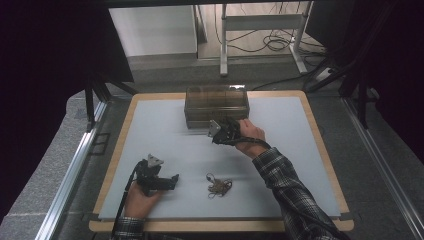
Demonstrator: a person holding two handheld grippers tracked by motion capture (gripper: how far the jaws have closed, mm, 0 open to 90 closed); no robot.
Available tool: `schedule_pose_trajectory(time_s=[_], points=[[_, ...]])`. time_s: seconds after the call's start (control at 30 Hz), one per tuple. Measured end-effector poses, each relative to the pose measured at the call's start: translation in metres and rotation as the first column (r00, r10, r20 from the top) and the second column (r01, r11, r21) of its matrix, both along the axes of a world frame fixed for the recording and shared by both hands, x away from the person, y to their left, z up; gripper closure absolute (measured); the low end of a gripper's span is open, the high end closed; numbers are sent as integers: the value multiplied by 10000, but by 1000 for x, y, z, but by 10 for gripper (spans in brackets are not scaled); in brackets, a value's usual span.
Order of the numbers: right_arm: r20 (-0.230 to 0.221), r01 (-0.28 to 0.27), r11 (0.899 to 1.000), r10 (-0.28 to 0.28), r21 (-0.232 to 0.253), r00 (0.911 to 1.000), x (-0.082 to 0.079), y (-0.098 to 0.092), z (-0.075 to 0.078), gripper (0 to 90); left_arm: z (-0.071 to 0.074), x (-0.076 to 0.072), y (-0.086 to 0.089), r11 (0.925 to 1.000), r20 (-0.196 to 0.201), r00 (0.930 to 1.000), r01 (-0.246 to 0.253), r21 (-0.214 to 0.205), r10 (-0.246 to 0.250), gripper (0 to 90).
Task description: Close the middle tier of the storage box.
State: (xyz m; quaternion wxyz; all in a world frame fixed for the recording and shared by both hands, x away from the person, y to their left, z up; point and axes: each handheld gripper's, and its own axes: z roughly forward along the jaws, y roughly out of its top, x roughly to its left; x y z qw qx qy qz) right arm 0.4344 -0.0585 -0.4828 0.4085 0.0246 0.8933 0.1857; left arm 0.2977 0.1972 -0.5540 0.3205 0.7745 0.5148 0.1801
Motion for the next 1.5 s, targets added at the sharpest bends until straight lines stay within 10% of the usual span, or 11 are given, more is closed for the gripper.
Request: schedule_pose_trajectory(time_s=[0.53,1.5], points=[[-1415,12,9966,105,818,9899,9,-8,12,530,0,0,0,10000,4,10000,2,7,-2,8],[-3330,745,9800,-90,1845,9429,31,-32,29,511,0,0,0,10000,6,10000,5,6,-5,8]])
